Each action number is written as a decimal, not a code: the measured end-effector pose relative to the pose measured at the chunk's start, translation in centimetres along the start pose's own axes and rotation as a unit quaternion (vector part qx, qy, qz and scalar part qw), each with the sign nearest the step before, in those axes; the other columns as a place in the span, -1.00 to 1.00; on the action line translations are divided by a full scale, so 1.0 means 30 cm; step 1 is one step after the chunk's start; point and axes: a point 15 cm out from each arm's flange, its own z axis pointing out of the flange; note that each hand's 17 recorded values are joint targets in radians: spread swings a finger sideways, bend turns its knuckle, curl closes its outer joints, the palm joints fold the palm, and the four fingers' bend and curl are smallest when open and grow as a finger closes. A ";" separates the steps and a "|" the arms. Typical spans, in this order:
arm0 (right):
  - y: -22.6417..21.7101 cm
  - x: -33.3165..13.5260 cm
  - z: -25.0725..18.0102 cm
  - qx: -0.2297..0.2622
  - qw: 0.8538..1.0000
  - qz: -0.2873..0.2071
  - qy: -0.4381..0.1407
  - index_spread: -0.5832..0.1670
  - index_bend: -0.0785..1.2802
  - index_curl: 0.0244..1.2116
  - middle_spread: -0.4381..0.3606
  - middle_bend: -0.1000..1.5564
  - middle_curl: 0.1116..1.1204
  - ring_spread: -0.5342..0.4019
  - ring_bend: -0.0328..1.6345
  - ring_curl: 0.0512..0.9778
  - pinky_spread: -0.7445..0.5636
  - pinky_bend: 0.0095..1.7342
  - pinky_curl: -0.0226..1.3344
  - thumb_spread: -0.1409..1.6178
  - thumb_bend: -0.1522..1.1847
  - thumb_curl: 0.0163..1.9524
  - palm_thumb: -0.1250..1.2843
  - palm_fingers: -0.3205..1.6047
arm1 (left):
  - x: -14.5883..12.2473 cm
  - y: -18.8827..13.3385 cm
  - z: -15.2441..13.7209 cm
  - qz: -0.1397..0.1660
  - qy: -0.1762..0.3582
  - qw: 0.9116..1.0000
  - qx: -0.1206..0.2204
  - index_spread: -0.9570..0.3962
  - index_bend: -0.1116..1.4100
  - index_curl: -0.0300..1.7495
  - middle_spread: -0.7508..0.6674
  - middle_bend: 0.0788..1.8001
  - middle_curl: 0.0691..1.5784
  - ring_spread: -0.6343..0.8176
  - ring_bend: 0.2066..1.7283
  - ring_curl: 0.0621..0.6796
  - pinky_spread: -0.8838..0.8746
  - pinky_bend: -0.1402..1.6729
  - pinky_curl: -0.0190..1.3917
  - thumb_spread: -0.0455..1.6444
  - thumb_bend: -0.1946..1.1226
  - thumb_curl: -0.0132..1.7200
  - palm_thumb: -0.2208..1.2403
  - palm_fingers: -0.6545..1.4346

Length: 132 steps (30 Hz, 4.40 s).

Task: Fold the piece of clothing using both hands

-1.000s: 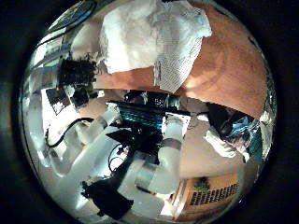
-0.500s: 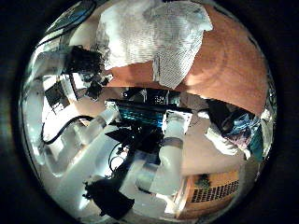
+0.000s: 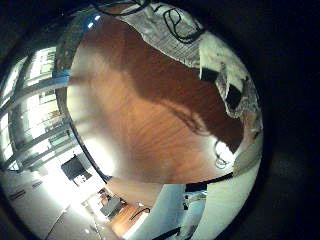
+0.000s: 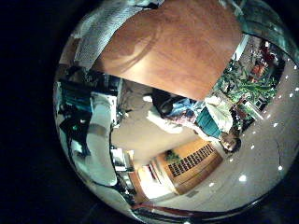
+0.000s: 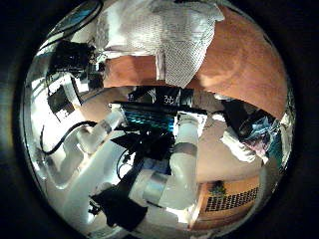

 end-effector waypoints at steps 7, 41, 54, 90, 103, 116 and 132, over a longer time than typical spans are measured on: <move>-0.029 -0.026 0.122 -0.017 1.000 -0.012 0.002 -0.26 -0.66 -0.56 0.03 -0.55 -0.49 0.21 -0.28 -0.54 0.60 -0.45 -0.61 0.53 -0.76 -0.77 -0.56 -0.39 | 0.036 -0.016 -0.120 0.011 0.011 1.000 -0.022 -0.43 -0.09 -0.12 -0.66 0.00 0.04 -0.81 0.31 0.44 -0.73 0.20 -0.07 0.44 -0.73 -0.52 0.28 0.56; -0.318 -0.128 0.397 0.042 0.998 0.019 0.039 -0.16 -0.70 -0.63 -0.33 -0.24 -0.24 -0.35 0.19 -0.31 -0.15 -0.03 -0.55 0.39 -0.73 -0.67 -0.02 0.10 | 0.015 0.018 -0.319 0.006 0.066 0.996 -0.064 -0.65 -0.33 0.42 -0.78 0.01 0.20 -0.80 0.41 0.50 -0.75 0.28 0.06 0.45 -0.73 -0.46 0.24 0.52; -0.404 -0.086 0.336 0.105 0.992 0.010 0.067 -0.62 0.24 -0.09 -0.59 0.27 0.35 -0.42 0.50 0.12 -0.31 0.42 -0.19 0.36 -0.70 -0.56 0.47 0.60 | -0.015 0.028 -0.327 0.006 0.072 0.995 -0.064 -0.66 -0.42 0.50 -0.80 -0.02 0.22 -0.80 0.41 0.49 -0.76 0.25 0.07 0.45 -0.73 -0.45 0.24 0.55; -0.074 -0.054 -0.258 0.243 0.968 0.026 0.060 -0.34 0.58 0.48 -0.44 0.57 0.70 -0.34 0.71 0.52 -0.15 0.54 0.26 0.43 -0.79 -0.37 0.62 0.41 | -0.150 0.259 -0.344 -0.001 0.103 0.994 -0.035 -0.62 -0.58 0.62 -0.85 -0.11 0.25 -0.81 0.32 0.45 -0.79 0.15 0.10 0.43 -0.73 -0.44 0.24 0.61; -0.405 -0.043 -0.429 0.224 0.973 0.028 0.053 -0.35 0.54 0.53 -0.43 0.55 0.69 -0.34 0.69 0.54 -0.16 0.49 0.34 0.43 -0.80 -0.34 0.59 0.41 | -0.252 -0.016 -0.277 -0.041 0.117 0.992 -0.031 -0.61 -0.60 0.64 -0.87 -0.15 0.25 -0.82 0.29 0.45 -0.80 0.12 0.11 0.41 -0.73 -0.43 0.25 0.63; -0.849 -0.081 -0.343 0.167 0.984 0.015 0.062 -0.41 0.44 0.59 -0.45 0.50 0.71 -0.35 0.67 0.55 -0.20 0.47 0.36 0.49 -0.81 -0.40 0.47 0.35 | -0.348 -0.155 -0.122 -0.081 0.136 0.986 -0.058 -0.59 -0.61 0.64 -0.88 -0.16 0.26 -0.81 0.29 0.47 -0.81 0.09 0.13 0.40 -0.74 -0.43 0.22 0.61; -0.817 0.140 -0.436 0.219 0.972 0.078 0.036 -0.65 -0.52 -0.04 -0.35 -0.31 -0.03 -0.10 0.19 -0.02 0.24 0.07 0.01 0.58 -0.82 -0.59 -0.01 -0.67 | -0.447 -0.237 -0.069 -0.119 0.157 0.979 -0.045 -0.39 -0.70 0.43 -0.51 -0.75 0.11 -0.67 0.16 0.48 -0.73 0.02 0.23 0.38 -0.75 -0.49 0.07 -0.21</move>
